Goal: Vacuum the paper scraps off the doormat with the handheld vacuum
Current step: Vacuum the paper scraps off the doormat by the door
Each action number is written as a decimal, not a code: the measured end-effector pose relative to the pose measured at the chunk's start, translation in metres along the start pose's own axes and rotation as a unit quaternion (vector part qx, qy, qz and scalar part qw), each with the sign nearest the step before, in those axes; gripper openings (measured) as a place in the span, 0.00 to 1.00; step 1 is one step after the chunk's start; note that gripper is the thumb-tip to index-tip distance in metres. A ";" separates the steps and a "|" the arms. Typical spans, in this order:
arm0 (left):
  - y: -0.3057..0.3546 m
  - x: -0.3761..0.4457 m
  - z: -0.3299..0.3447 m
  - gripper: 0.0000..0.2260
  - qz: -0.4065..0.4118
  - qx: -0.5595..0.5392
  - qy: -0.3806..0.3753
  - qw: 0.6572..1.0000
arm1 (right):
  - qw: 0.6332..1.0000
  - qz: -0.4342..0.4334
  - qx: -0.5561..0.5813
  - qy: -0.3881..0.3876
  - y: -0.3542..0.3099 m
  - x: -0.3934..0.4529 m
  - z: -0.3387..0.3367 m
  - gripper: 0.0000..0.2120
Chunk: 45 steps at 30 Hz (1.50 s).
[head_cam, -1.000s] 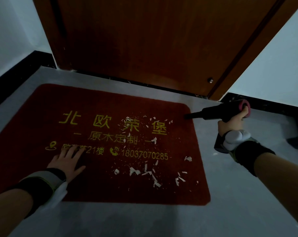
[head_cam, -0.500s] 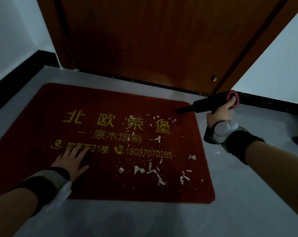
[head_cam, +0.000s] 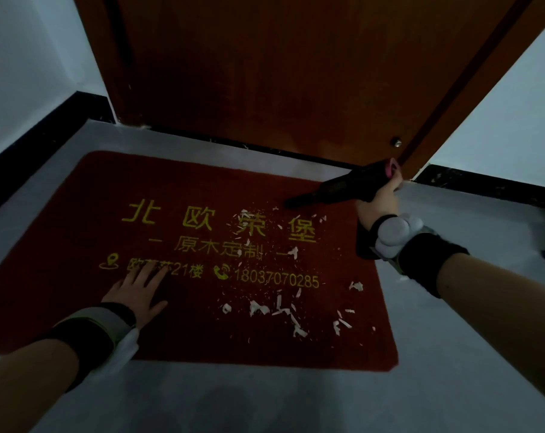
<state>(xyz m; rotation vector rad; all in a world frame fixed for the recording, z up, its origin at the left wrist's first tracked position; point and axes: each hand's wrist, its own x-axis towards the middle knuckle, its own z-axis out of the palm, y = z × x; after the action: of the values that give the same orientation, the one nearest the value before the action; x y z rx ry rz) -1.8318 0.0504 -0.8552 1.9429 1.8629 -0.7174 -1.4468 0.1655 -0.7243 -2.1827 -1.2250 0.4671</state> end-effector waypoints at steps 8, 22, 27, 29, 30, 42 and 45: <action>-0.008 -0.003 0.014 0.32 0.010 -0.006 0.004 1.000 | 0.997 -0.059 0.001 -0.044 -0.005 -0.027 0.031 0.43; -0.009 -0.005 0.019 0.30 0.010 -0.001 0.021 1.000 | 0.971 -0.204 0.005 -0.129 -0.007 -0.029 0.035 0.45; -0.008 -0.005 0.020 0.30 0.011 -0.006 0.021 1.000 | 0.950 -0.242 -0.002 -0.199 -0.002 -0.031 0.022 0.45; -0.008 -0.005 0.019 0.30 0.011 -0.005 0.020 1.000 | 0.934 -0.253 -0.010 -0.253 -0.002 -0.029 0.015 0.45; -0.008 -0.005 0.018 0.30 0.011 -0.006 0.021 1.000 | 0.925 -0.261 -0.018 -0.274 -0.001 -0.028 0.013 0.45; -0.007 -0.006 0.012 0.31 0.012 -0.004 0.004 1.000 | 0.875 -0.407 -0.146 -0.217 -0.023 -0.022 0.006 0.45; -0.006 -0.008 0.010 0.31 0.012 -0.004 -0.001 1.000 | 0.885 -0.403 -0.174 -0.157 -0.030 -0.016 0.010 0.44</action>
<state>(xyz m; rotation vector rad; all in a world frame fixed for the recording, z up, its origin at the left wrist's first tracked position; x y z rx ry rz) -1.8391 0.0387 -0.8584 1.9551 1.8366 -0.7034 -1.4803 0.1670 -0.7122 -1.6502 -2.3841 0.2510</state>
